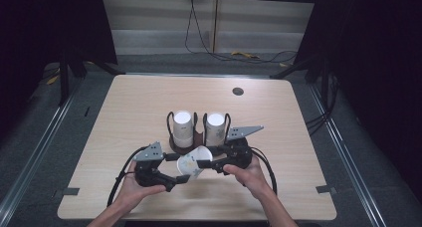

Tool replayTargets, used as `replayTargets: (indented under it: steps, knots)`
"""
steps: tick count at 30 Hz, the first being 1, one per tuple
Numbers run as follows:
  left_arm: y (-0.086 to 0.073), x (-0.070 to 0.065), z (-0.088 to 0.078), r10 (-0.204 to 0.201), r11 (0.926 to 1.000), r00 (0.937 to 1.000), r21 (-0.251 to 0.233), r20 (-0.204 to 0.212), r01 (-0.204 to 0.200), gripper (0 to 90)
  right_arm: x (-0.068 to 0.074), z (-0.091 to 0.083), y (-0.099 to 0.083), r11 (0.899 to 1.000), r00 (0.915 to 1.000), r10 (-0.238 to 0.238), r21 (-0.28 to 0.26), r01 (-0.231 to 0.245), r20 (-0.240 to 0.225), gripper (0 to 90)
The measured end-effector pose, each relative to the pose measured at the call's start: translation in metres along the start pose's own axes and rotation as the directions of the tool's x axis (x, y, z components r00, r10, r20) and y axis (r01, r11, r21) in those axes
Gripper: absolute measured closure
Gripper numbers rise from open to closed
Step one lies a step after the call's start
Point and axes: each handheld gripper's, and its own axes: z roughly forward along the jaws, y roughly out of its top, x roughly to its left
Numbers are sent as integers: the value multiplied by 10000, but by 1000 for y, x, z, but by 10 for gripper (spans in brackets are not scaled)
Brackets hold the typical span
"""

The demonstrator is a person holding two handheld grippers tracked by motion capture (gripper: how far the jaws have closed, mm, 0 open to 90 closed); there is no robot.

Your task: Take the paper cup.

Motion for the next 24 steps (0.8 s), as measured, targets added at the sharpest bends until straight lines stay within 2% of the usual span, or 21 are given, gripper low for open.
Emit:
replayTargets:
  steps: [1, 2, 7, 11, 12, 17, 24]
  knots:
    - [0, 0, 0, 92, 9999, 9999, 68, 88, -92, 183, 0, 0, 0, 10000, 10000, 4, 20, -4, -17, 383]
    - [0, 0, 1, 148, 9999, 9999, 63, -8, -148, 218, 0, 1, 0, 10000, 10000, -8, 62, 8, -28, 383]
    - [-1, 0, 4, 150, 9999, 9998, 48, 134, -151, 195, 2, 5, 1, 9998, 10000, -24, 190, 26, -67, 383]
    - [-1, -2, 5, 241, 9997, 9997, 103, 36, -241, 187, 3, 8, 1, 9998, 9999, 8, 222, -6, -118, 383]
    - [-1, -2, 3, 306, 9995, 9995, -28, 4, -306, 197, 4, 9, 1, 9998, 9999, 23, 196, -19, -162, 383]
    - [-4, -1, 3, 300, 9992, 9994, -255, 162, -296, 195, 6, 8, 2, 9999, 9998, 36, 154, -33, -177, 383]
    - [-1, -2, 5, 243, 9996, 9993, -159, 274, -238, 191, 8, 10, 2, 9999, 9997, -22, 137, 26, -236, 383]
